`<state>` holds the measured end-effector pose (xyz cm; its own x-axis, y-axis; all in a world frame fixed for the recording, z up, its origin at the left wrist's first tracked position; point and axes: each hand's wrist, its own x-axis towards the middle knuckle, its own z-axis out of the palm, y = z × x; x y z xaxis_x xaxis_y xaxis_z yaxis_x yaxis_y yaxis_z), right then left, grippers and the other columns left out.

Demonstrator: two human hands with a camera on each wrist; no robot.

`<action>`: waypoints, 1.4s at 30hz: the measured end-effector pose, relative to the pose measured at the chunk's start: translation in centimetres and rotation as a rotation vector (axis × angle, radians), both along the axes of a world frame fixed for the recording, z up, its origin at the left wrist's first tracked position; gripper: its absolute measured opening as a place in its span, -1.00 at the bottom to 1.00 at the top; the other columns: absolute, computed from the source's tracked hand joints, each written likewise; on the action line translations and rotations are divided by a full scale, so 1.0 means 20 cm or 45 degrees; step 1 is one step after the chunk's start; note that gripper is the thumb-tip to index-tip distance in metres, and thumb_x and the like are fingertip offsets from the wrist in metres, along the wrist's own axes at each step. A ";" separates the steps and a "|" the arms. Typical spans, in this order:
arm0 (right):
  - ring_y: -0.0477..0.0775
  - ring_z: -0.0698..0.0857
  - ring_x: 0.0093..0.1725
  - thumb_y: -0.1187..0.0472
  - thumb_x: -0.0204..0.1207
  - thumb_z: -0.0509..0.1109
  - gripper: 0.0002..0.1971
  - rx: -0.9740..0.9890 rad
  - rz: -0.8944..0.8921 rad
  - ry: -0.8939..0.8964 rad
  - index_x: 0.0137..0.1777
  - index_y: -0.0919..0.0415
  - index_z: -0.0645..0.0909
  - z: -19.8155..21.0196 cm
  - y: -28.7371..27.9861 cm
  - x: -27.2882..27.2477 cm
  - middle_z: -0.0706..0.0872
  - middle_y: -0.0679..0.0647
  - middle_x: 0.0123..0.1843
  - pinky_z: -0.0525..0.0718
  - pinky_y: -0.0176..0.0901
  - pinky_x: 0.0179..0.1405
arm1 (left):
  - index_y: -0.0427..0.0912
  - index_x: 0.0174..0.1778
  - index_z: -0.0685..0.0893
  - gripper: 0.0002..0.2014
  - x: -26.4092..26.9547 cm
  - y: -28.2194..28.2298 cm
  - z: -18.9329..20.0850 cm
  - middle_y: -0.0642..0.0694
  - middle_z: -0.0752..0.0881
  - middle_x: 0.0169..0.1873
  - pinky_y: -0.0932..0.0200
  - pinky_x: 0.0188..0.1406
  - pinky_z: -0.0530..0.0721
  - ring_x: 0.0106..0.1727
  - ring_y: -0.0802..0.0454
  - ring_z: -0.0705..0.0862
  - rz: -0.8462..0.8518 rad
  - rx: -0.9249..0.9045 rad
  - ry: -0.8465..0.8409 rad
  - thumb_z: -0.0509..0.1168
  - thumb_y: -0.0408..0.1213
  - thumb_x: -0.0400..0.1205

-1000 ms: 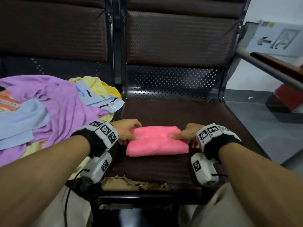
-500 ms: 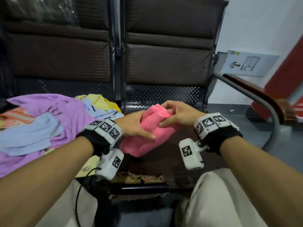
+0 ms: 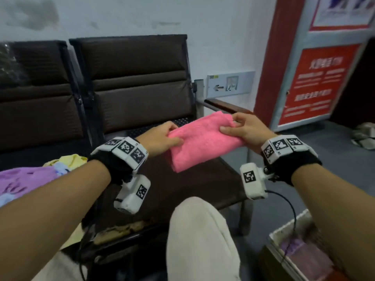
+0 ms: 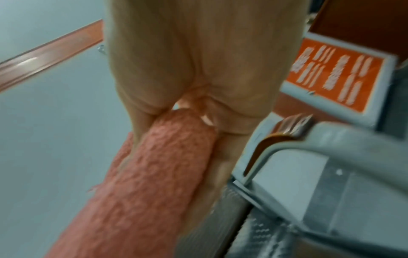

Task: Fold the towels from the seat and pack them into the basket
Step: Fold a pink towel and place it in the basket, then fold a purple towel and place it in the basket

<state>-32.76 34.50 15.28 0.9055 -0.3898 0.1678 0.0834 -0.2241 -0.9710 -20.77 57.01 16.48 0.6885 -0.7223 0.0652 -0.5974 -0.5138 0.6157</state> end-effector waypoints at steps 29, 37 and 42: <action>0.21 0.64 0.24 0.11 0.55 0.40 -0.59 -0.312 -0.364 1.486 0.37 0.22 0.57 -1.80 -0.98 -1.06 0.66 0.21 0.30 0.56 -0.15 0.07 | -0.32 0.25 0.61 -0.70 -1.07 -1.48 -1.61 -0.28 0.62 0.27 -0.08 0.26 0.57 0.30 -0.26 0.58 -1.018 1.197 -0.042 0.09 -0.30 0.70; 0.21 0.71 0.08 0.21 0.53 0.34 -0.81 -0.617 -0.375 1.423 0.03 0.26 0.71 -1.49 -0.94 -0.91 0.76 0.19 0.04 0.67 -0.08 0.05 | -0.04 0.09 0.76 -0.77 -0.80 -1.32 -1.28 -0.07 0.76 0.12 0.13 0.22 0.61 0.17 -0.02 0.69 -0.732 0.626 0.295 0.24 -0.29 0.61; 0.11 0.69 0.18 0.21 0.51 0.43 -0.80 -0.744 -0.182 1.178 0.11 0.18 0.73 -1.02 -0.72 -0.63 0.77 0.11 0.13 0.55 -0.23 0.12 | -0.03 -0.01 0.78 -0.83 -0.53 -1.02 -0.85 -0.05 0.80 -0.03 0.22 0.12 0.62 0.05 0.04 0.73 -0.461 0.357 0.275 0.30 -0.29 0.60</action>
